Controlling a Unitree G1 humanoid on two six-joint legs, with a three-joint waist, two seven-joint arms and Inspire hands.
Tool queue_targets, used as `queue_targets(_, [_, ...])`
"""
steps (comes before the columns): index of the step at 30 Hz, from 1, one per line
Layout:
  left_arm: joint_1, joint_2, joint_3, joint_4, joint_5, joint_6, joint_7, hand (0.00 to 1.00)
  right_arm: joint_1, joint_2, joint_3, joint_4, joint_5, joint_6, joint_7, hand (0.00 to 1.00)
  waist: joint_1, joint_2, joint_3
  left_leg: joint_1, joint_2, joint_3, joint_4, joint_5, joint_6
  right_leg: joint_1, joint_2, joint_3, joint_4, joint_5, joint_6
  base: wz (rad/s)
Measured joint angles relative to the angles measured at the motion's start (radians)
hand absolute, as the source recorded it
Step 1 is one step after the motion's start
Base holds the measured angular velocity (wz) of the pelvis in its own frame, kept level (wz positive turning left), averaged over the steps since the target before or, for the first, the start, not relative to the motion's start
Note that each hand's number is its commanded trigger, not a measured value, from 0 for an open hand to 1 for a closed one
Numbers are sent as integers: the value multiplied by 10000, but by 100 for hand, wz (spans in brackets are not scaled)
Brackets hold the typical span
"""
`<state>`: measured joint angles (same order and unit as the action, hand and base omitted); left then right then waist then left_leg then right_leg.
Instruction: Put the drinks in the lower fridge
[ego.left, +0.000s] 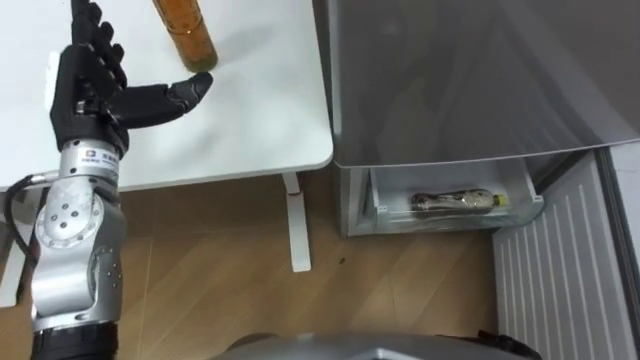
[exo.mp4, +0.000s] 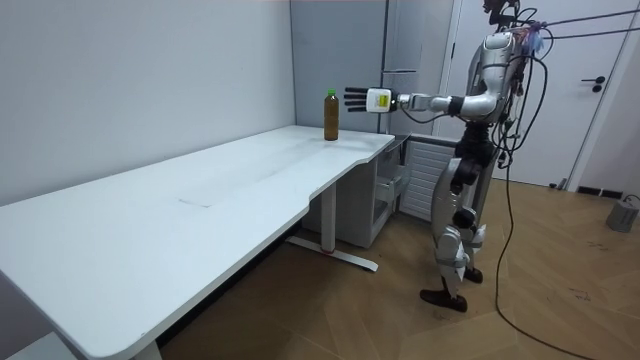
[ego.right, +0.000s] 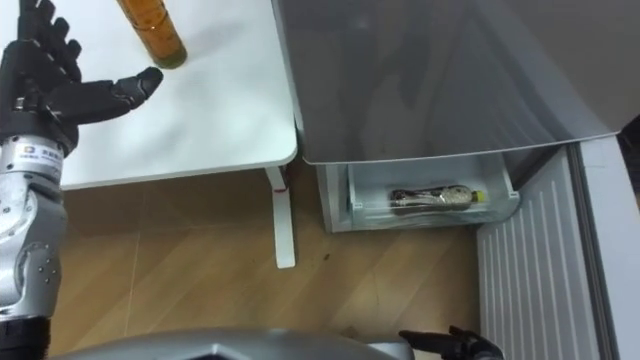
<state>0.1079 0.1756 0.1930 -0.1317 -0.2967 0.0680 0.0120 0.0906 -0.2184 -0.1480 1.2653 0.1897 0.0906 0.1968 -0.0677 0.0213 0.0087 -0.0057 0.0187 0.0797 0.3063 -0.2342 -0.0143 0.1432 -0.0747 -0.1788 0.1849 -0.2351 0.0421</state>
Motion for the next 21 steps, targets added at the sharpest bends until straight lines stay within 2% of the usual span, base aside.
queue_targets(3, [-12,0,-22,60,-64,135,-13,0,78,86,6,-217,1,77,-133,0,-102,-2,-24,21,1,9,-3,0,0,4,0,9,10,0,0,-2])
queue_targets(8, [-83,0,-26,345,-51,231,65,0,96,191,11,-270,-5,120,-361,0,-189,-66,12,184,26,103,-3,-1,0,112,10,130,12,2,-3,-6])
queue_targets(12, [-761,19,11,1039,-53,465,411,0,189,201,-17,-421,-52,166,-430,0,-188,-61,16,299,82,200,-42,-4,-4,137,54,272,37,33,-53,-9])
queue_targets(21, [-1886,94,225,1660,-278,481,915,0,803,192,-236,-869,-94,423,-566,0,-248,-8,-5,727,173,682,-337,1,-16,143,111,842,180,61,-76,-19])
